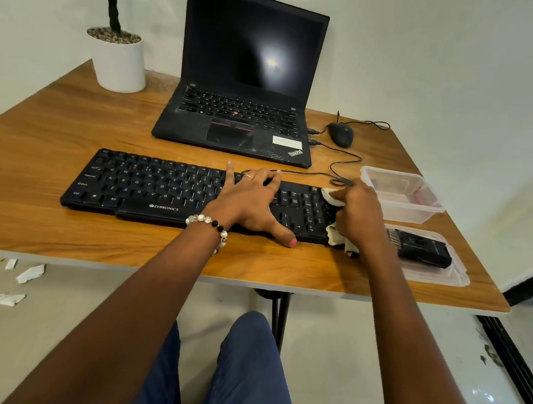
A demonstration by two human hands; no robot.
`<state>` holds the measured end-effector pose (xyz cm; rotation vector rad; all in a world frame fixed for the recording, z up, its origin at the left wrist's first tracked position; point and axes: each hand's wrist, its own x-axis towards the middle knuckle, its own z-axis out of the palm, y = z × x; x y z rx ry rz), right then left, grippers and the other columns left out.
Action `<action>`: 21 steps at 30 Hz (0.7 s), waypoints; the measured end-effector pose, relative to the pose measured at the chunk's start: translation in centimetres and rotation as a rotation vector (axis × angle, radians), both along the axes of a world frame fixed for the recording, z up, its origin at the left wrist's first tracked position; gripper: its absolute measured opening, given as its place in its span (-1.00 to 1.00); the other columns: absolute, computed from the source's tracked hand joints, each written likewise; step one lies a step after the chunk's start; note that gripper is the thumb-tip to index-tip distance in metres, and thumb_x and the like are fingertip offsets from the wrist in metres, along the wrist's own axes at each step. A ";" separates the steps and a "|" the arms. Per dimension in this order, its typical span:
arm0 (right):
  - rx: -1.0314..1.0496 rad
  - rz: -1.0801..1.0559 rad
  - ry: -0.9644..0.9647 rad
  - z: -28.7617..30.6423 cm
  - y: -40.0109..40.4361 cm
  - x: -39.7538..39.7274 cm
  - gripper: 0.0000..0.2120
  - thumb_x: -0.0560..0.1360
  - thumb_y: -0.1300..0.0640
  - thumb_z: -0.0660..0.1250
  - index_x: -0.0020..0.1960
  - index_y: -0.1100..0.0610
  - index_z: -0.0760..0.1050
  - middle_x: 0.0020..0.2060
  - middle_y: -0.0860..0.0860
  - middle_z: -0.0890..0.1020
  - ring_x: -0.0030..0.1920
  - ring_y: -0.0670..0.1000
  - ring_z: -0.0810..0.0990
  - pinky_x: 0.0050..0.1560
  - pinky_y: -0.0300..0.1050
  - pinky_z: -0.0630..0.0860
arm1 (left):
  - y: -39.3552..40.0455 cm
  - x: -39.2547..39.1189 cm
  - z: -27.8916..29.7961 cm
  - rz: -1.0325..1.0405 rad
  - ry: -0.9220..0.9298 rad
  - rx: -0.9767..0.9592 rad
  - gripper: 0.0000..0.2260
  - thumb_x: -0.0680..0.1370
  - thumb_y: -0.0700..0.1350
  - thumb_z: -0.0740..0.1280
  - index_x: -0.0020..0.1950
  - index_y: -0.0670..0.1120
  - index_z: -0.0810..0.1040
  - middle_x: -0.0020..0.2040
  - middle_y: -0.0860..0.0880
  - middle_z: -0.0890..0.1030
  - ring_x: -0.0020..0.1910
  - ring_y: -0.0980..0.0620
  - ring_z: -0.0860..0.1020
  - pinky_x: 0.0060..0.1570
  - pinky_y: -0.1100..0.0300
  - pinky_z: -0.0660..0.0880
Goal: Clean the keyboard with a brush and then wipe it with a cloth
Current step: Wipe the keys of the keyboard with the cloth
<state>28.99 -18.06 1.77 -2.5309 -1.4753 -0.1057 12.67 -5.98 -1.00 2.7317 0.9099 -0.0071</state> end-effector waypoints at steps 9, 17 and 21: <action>-0.072 0.182 0.001 0.8 0.8 -3.6 -0.56 0.53 0.30 0.29 0.40 0.11 0.45 0.27 0.08 0.48 0.28 0.08 0.42 0.05 -0.24 0.29 | -0.2 0.1 0.1 0.006 0.012 0.013 0.23 0.14 0.58 0.28 0.59 0.00 -0.15 0.58 -0.02 -0.04 0.55 -0.11 -0.10 0.35 -0.33 -0.42; -0.041 -0.030 -0.032 0.6 -0.3 -1.2 -0.60 0.51 0.30 0.34 0.34 0.21 0.50 0.29 0.19 0.45 0.30 0.21 0.37 0.30 0.05 0.38 | -0.1 0.0 0.0 0.006 -0.001 -0.005 0.24 0.13 0.58 0.28 0.59 0.00 -0.15 0.58 0.01 -0.03 0.55 -0.10 -0.09 0.35 -0.33 -0.42; -0.073 0.017 -0.078 0.5 0.3 -3.9 -0.62 0.51 0.24 0.37 0.32 0.20 0.51 0.29 0.17 0.46 0.29 0.19 0.40 0.22 -0.01 0.43 | -0.1 0.0 0.0 0.007 0.001 0.004 0.24 0.12 0.59 0.27 0.59 0.00 -0.15 0.57 0.01 -0.02 0.55 -0.11 -0.09 0.36 -0.35 -0.39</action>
